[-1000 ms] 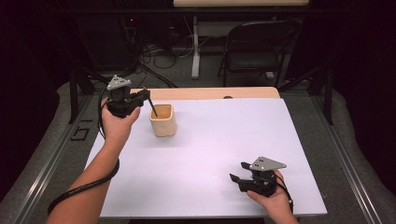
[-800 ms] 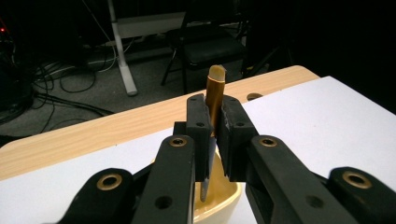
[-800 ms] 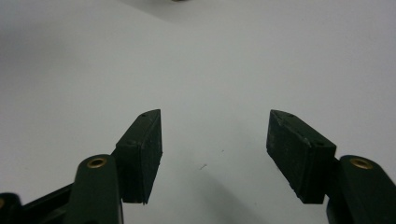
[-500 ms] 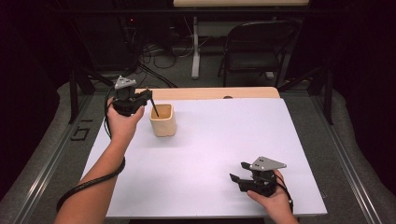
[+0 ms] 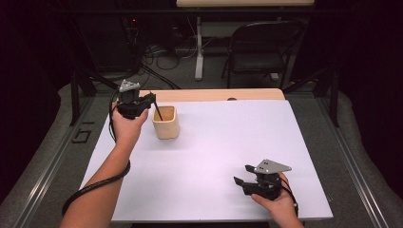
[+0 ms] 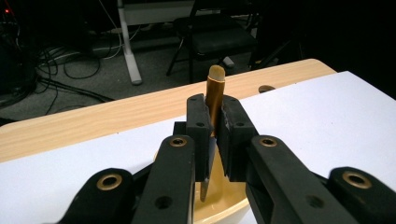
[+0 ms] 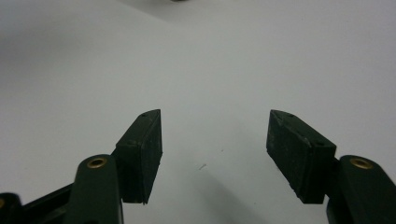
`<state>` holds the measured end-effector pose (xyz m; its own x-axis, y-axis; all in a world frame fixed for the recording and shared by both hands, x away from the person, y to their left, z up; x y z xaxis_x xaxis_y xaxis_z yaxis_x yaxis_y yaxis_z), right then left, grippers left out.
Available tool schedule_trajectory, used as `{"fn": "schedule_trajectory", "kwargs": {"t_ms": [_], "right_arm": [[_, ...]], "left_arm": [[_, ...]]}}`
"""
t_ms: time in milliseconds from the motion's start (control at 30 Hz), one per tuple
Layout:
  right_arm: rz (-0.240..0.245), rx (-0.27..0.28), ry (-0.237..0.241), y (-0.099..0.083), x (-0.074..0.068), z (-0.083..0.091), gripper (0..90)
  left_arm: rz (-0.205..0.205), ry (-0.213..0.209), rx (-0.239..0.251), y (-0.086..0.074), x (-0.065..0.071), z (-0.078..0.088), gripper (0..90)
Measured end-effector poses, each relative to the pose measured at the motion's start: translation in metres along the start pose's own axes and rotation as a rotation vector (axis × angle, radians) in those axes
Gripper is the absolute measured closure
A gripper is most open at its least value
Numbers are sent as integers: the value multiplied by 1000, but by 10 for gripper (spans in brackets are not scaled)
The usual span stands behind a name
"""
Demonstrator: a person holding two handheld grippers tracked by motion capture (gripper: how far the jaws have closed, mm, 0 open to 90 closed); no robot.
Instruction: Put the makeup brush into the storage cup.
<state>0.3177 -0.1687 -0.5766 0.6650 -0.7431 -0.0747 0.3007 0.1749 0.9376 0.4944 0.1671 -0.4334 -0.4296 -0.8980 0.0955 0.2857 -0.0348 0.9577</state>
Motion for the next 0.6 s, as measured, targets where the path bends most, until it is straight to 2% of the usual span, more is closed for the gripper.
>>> {"fn": "schedule_trajectory", "kwargs": {"t_ms": [600], "right_arm": [[-4,11,-2,1,0,1,363]], "left_arm": [[-3,11,-44,-14,-1,-11,837]]}}
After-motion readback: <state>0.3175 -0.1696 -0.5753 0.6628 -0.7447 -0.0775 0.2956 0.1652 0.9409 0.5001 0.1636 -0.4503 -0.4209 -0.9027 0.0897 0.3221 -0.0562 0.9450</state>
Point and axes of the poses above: each handheld gripper's, and its own axes: z roughly backward along the jaws, y roughly out of its top, x roughly to its right, the point moved 7 cm from there along -z, roughly forward along the jaws, and after that the axes turned 12 degrees about x, right-handed, at the moved point
